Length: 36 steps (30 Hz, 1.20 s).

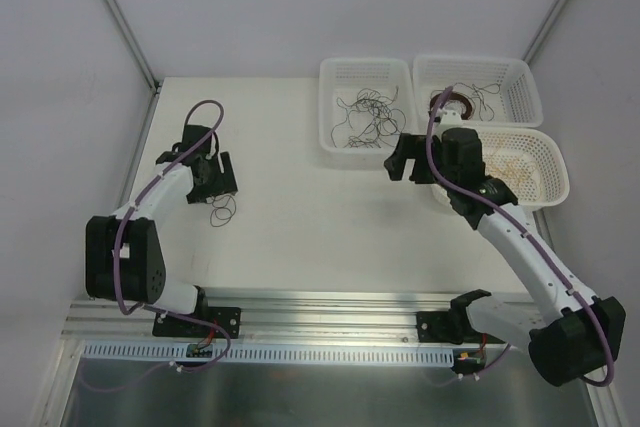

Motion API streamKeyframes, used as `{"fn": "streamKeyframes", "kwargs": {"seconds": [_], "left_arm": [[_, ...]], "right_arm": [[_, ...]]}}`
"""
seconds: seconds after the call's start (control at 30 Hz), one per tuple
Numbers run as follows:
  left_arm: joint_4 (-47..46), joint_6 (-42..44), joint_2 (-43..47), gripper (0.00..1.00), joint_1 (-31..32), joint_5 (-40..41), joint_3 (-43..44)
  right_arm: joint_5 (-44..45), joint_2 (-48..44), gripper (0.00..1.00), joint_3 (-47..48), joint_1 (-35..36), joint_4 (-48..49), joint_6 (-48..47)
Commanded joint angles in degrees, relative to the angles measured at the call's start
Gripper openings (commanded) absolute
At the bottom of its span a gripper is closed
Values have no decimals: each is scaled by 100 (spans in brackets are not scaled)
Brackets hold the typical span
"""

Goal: Untangle the cables

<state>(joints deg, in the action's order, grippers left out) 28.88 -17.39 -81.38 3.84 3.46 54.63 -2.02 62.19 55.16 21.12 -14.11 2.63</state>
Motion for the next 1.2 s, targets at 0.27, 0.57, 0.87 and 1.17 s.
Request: {"fn": "streamKeyframes", "kwargs": {"seconds": [0.27, 0.57, 0.87, 1.17], "left_arm": [[-6, -248, -1265, 66, -331, -338, 338], [-6, -98, -1503, 12, -305, -1075, 390], [-23, 429, -758, 0, 714, -1620, 469], [-330, 1009, 245, 0, 1874, -2534, 250]], "right_arm": [[422, -366, 100, -901, 1287, 101, 106], [887, -173, 100, -981, 2281, 136, 185], [396, 47, 100, -954, 2827, 776, 246], [-175, -32, 100, -1138, 2853, 1628, 905]]}}
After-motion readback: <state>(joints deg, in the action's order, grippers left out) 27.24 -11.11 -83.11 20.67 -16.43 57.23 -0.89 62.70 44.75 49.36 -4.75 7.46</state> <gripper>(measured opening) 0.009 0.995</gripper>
